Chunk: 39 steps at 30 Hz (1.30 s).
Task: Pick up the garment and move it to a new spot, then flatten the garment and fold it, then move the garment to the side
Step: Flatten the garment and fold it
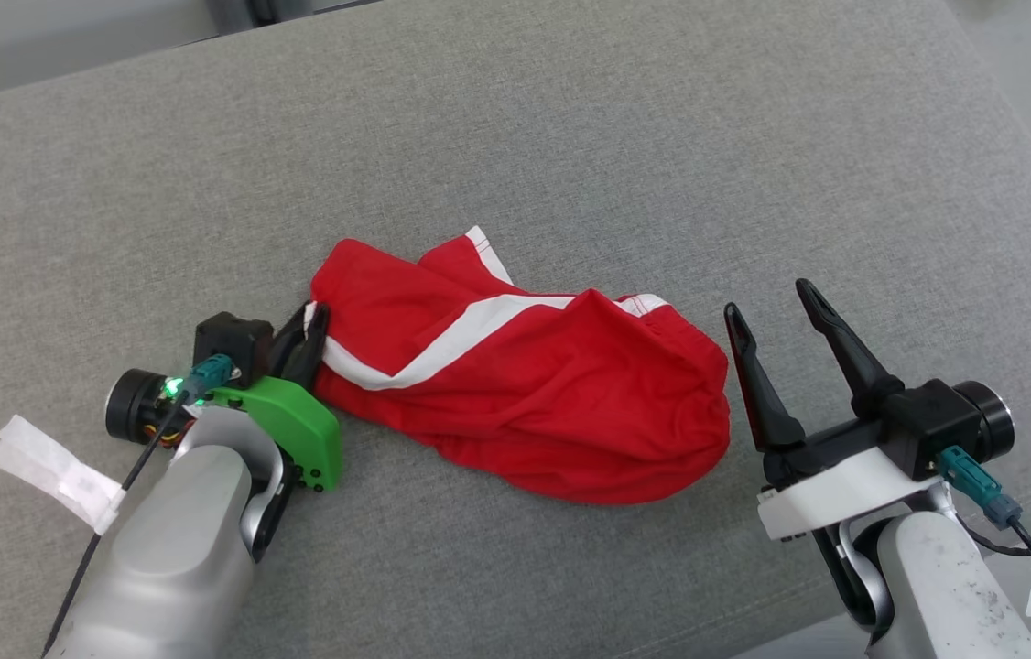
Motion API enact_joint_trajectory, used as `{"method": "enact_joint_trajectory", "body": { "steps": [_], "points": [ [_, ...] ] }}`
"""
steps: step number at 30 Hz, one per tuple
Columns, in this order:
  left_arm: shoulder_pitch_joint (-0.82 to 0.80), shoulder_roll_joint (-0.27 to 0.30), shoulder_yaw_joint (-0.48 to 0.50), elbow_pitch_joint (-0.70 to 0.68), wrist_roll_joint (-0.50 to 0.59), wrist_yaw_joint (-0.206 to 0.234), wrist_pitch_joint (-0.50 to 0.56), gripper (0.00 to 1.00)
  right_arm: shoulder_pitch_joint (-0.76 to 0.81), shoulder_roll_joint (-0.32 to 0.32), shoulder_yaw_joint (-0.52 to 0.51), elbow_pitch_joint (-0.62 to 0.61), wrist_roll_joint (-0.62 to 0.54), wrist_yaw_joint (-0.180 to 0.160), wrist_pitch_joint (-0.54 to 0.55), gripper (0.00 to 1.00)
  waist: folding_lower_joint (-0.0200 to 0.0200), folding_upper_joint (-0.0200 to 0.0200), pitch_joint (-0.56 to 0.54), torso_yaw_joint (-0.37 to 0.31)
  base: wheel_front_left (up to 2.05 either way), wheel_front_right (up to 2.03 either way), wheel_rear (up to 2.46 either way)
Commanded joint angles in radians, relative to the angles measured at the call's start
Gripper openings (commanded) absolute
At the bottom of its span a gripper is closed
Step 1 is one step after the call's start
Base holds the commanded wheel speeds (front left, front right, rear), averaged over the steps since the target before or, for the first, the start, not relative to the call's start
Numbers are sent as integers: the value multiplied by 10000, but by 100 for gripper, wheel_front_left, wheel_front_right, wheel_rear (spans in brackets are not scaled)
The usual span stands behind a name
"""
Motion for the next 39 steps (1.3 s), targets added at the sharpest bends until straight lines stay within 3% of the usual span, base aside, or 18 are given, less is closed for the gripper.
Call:
{"method": "enact_joint_trajectory", "body": {
  "steps": [1, 5, 17, 24, 31, 32, 33, 34, 39],
  "points": [
    [82, 21, -160, 96, -79, -31, 43, 0, 51, -21, -36, 28, 24, -14, -19, 100, 0, -1, -96, 137, 0, 0, 0],
    [-27, 105, 160, -432, -248, -30, 24, 0, -4, -23, -130, 119, -16, -14, -19, 100, 0, -1, -277, 436, 0, 0, 0],
    [956, -412, 3845, -2656, 822, 282, 24, 0, 192, -27, -434, 678, -96, -14, -19, 100, 0, -1, -1526, 1787, 0, 0, 0],
    [2601, -1004, 5158, -2203, 1314, 399, 22, 0, 509, -26, -492, 967, 43, -14, -18, 100, 0, -1, -2219, 2389, 0, 0, 0],
    [3997, -1466, 5752, -1912, 1621, 361, 24, 0, 776, -26, -527, 1123, 121, -14, -19, 100, 0, -1, -2560, 2702, 0, 0, 0],
    [4191, -1516, 5843, -1924, 1663, 377, 24, 16, 837, -26, -516, 1148, 138, -14, -19, 100, 0, -1, -2605, 2743, 0, 0, 0],
    [4323, -1551, 5895, -1881, 1671, 362, 24, 49, 873, -27, -509, 1170, 163, -14, -18, 100, 0, -1, -2622, 2771, 0, 0, 0],
    [4433, -1597, 5915, -1858, 1699, 332, 24, 100, 904, -26, -494, 1202, 205, -14, -19, 100, 0, -1, -2637, 2816, 0, 0, 0],
    [4796, -1697, 6047, -2039, 1841, 282, 24, 100, 834, -24, -158, 1516, 391, -14, -19, 100, 0, -1, -2601, 3096, 0, 0, 0]
  ]
}}
